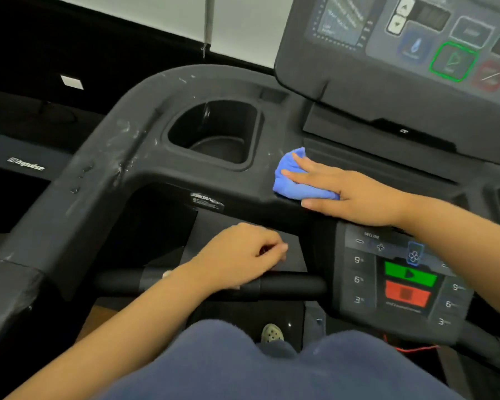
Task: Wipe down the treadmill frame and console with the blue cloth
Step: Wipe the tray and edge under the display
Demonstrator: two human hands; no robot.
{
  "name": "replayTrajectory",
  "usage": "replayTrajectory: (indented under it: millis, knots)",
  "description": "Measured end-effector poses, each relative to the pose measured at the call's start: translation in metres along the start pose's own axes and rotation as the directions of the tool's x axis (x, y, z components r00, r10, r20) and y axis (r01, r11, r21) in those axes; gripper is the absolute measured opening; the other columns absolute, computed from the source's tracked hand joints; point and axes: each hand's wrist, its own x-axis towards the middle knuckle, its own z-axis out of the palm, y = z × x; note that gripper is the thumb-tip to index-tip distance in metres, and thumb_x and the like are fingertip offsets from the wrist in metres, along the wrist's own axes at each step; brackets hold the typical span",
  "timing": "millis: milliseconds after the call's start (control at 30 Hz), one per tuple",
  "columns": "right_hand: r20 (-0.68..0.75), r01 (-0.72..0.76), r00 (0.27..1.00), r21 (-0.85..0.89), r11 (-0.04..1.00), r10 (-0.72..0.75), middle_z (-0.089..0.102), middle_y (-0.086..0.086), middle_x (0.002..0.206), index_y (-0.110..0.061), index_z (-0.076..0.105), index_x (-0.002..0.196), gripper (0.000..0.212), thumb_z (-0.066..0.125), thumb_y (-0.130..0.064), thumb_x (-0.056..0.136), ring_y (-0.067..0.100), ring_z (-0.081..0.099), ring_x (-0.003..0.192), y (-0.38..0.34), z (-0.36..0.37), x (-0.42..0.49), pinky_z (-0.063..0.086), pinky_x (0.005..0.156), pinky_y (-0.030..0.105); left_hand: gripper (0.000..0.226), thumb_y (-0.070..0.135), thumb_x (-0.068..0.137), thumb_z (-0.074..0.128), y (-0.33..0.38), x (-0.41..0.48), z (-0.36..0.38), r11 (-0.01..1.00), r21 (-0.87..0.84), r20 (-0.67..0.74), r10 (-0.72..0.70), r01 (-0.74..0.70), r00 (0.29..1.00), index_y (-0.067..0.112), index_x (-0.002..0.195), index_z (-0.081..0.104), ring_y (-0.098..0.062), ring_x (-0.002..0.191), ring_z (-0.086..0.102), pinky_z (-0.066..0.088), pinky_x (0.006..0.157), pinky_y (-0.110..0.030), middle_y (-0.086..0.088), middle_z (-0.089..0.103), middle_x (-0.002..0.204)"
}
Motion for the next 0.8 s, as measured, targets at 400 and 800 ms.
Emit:
replayTrajectory:
  millis: [400, 800]
  knots:
    - [-0.408, -0.286, 0.868, 0.054, 0.957, 0.282, 0.034, -0.014, 0.143, -0.024, 0.034, 0.143, 0.081, 0.043, -0.071, 0.077, 0.003, 0.045, 0.121, 0.008, 0.017, -0.056, 0.045, 0.096, 0.031, 0.096, 0.073, 0.074, 0.038, 0.037, 0.108, -0.033, 0.911, 0.274, -0.011, 0.324, -0.309, 0.946, 0.015, 0.149, 0.023, -0.015, 0.138, 0.031, 0.018, 0.115, -0.036, -0.003, 0.031, 0.152]
    - [-0.568, -0.456, 0.765, -0.147, 0.878, 0.303, 0.062, -0.009, 0.118, -0.029, 0.051, 0.133, 0.065, 0.024, -0.067, 0.087, 0.016, 0.056, 0.105, 0.016, 0.039, -0.079, 0.036, 0.08, 0.031, 0.052, 0.048, 0.096, 0.041, -0.014, 0.148, -0.088, 0.86, 0.387, 0.255, 0.246, -0.332, 0.935, 0.023, 0.141, 0.041, -0.017, 0.145, 0.015, 0.008, 0.117, -0.034, 0.007, 0.028, 0.154]
